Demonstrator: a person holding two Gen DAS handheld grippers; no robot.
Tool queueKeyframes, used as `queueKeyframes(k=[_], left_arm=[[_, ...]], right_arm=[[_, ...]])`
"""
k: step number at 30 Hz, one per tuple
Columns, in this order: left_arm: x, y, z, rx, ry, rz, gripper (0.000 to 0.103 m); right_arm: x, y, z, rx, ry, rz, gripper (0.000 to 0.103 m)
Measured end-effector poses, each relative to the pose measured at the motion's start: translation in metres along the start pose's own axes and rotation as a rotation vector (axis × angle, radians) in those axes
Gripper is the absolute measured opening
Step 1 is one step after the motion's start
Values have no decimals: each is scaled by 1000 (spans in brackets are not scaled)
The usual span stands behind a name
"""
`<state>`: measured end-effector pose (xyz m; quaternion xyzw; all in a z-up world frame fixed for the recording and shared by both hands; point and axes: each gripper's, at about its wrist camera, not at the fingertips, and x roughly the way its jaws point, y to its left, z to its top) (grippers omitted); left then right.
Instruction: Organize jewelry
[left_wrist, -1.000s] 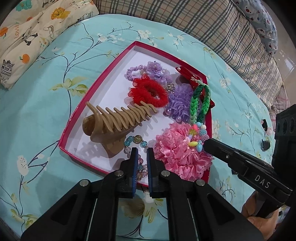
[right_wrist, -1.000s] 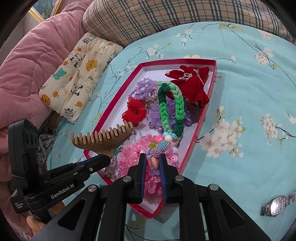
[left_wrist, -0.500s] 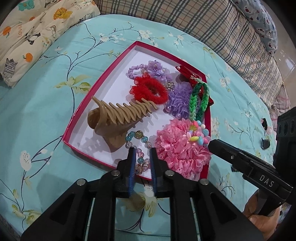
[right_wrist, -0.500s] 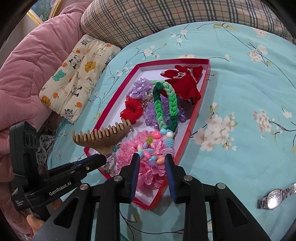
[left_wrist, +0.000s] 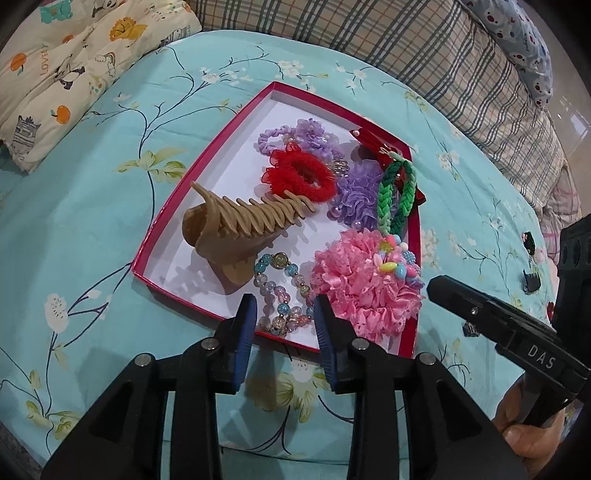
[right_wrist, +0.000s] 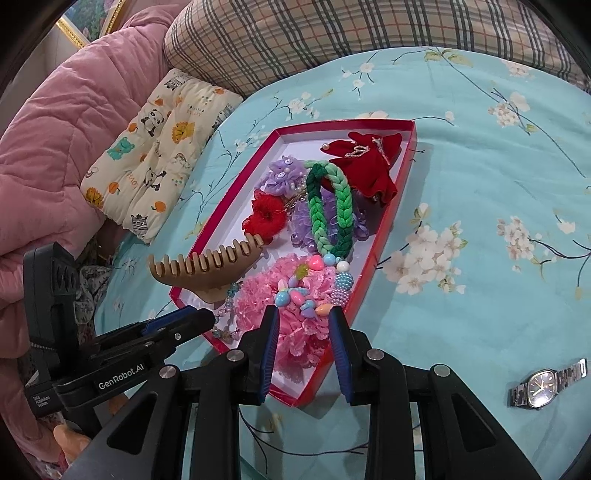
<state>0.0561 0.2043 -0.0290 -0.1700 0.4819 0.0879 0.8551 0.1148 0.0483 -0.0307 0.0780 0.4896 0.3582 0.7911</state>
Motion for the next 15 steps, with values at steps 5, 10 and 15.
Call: queueKeyframes(k=[5,10,15], left_arm=[[-8,-3,-5,18,-3,-1,34],[-17,-4,-13,40,-7,4,40],[-27,-2,-22,52,-7,11,43]], right_arm=[[-13,-2,-4,-6,-22,-10,36],[-20,-3,-8,-12,-28,-21,43],[-23,-1,-15,-19,-29,-32,48]])
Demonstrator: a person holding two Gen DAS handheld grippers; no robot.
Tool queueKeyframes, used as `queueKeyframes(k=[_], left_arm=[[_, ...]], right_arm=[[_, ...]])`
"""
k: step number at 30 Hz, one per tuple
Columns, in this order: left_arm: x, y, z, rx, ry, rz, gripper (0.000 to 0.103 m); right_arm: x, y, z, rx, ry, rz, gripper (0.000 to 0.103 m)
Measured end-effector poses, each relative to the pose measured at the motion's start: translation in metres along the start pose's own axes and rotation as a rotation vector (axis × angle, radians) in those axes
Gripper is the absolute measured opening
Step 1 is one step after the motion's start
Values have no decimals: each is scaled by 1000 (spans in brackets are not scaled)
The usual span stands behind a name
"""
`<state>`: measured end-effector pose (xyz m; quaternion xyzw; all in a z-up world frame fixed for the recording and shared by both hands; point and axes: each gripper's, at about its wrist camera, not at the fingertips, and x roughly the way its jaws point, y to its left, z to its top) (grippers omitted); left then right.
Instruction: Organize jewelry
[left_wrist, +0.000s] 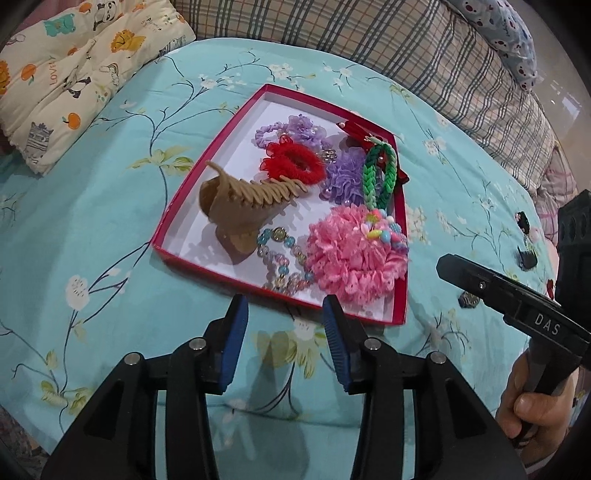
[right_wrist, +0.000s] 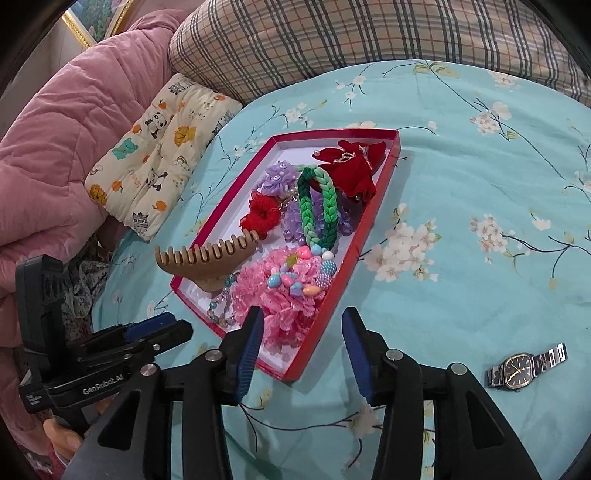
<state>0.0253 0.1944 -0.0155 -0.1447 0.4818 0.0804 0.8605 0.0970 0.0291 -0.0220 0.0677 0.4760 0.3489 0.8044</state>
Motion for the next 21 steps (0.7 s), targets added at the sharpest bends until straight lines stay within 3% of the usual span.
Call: queueKeyframes(k=[6,11,14,17,21], left_arm=[[-10,3,-8,14,-6,29,55],[-17,6,-15,24,-7,54,63],[-25,4,-18,41,-22,88,75],[-32,2,-21,60,-36,122,83],[-36,2,-23,63,-23,144,85]], right_arm=[[-4,7,-9,-28,5,-17,57],[-9,13,-16,-50,0,-34,78],[-12,18,-20,-77,-4,-59,85],[-16,23,-25,-105,-11,-84,91],[-16,29,-32,-143,-2,-113,93]])
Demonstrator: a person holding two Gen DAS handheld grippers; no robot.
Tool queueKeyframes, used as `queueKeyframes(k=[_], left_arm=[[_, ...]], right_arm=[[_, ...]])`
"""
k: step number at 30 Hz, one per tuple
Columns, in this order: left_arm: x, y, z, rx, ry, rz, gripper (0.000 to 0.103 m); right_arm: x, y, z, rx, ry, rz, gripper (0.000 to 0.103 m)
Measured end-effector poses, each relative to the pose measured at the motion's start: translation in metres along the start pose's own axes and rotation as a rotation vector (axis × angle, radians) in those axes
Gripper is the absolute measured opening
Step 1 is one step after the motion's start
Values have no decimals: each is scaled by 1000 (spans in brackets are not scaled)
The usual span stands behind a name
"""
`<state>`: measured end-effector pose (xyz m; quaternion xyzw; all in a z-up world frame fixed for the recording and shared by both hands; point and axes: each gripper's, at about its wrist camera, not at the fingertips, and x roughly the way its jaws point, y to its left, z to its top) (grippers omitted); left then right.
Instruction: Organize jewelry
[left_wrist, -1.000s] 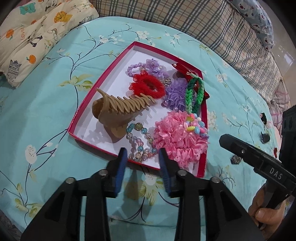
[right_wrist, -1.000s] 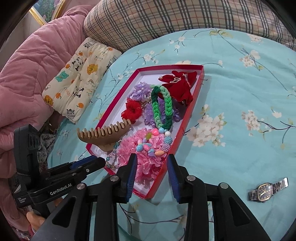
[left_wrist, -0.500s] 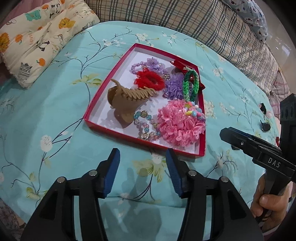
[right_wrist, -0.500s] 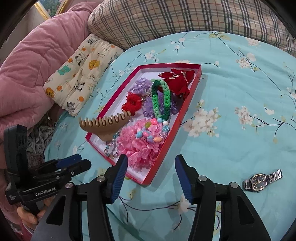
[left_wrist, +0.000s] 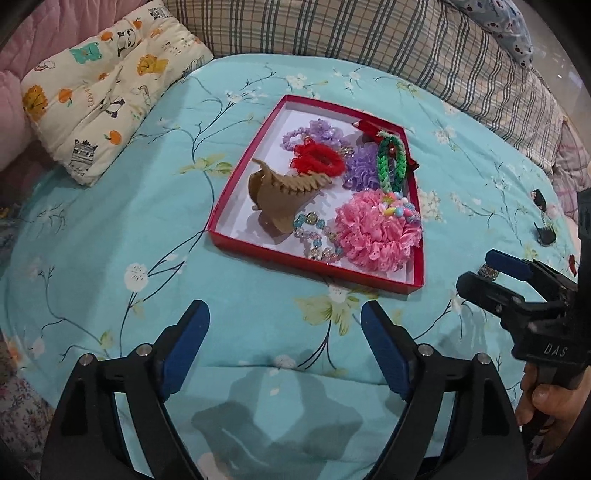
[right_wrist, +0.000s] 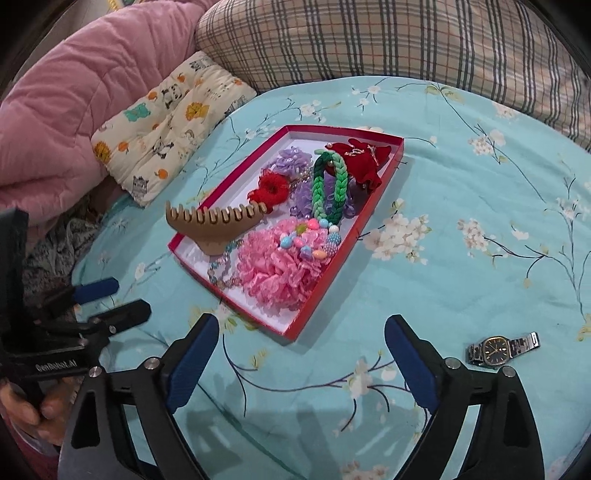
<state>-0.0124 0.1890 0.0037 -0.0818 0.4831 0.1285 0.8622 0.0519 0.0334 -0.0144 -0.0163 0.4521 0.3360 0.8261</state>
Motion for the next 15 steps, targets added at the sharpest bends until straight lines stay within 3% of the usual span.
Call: queueKeyframes(k=[15], left_arm=[[-20,-1,-5,20,-23,75,85]], right_arm=[[-13,14,-12,-31,12,-15,94]])
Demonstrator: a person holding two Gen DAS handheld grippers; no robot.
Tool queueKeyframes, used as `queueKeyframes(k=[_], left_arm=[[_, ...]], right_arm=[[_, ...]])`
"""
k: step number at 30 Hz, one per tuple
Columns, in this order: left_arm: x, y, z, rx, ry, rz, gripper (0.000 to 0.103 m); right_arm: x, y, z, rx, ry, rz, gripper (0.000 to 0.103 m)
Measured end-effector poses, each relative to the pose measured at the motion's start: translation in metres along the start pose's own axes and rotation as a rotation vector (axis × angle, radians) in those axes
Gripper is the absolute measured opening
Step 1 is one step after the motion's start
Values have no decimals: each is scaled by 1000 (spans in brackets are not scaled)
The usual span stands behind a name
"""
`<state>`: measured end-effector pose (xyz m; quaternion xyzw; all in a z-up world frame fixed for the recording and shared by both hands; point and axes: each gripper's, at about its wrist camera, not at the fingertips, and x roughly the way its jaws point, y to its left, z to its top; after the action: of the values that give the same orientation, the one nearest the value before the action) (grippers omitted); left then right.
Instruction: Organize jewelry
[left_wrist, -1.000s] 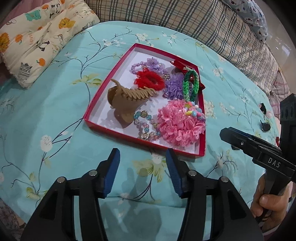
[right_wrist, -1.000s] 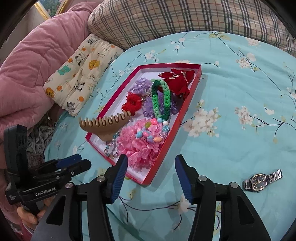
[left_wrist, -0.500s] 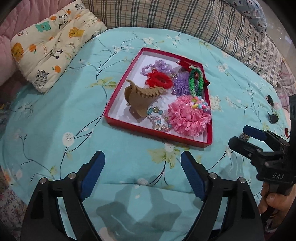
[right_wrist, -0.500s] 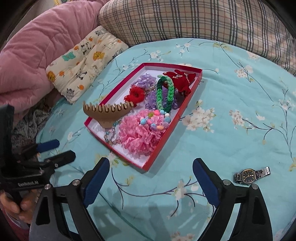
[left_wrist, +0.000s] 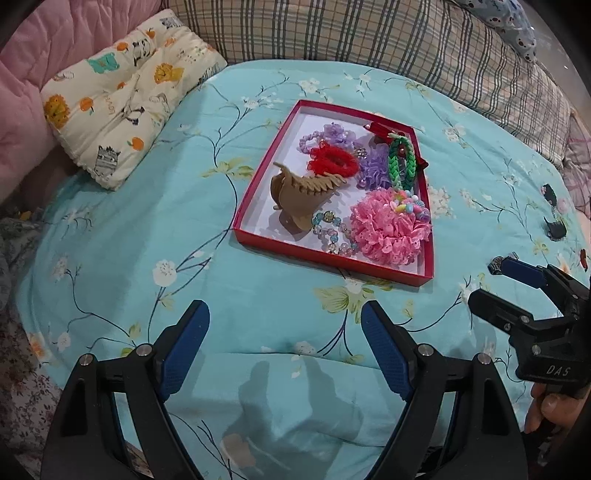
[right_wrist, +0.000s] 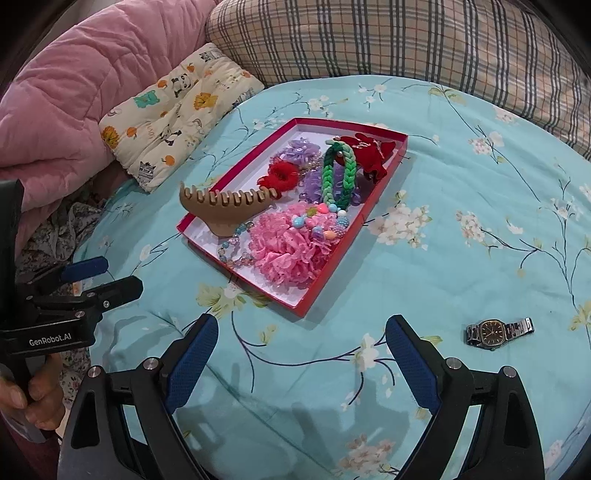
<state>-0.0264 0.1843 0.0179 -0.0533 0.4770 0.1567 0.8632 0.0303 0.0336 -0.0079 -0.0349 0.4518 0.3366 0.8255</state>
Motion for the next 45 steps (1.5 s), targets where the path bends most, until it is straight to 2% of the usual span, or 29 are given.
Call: queueKeyframes(k=[17,33,45], left_arm=[[-7,1,9,24,-43,54,85],[12,1,16,26,-19,81,85],[21,-1,21,34,-13,68,85]], right_arm=[[-1,14,5,-33,3,-7,95],[10,8,20,-21,7,-10,96],[16,2,33,-16,7,-11,96]])
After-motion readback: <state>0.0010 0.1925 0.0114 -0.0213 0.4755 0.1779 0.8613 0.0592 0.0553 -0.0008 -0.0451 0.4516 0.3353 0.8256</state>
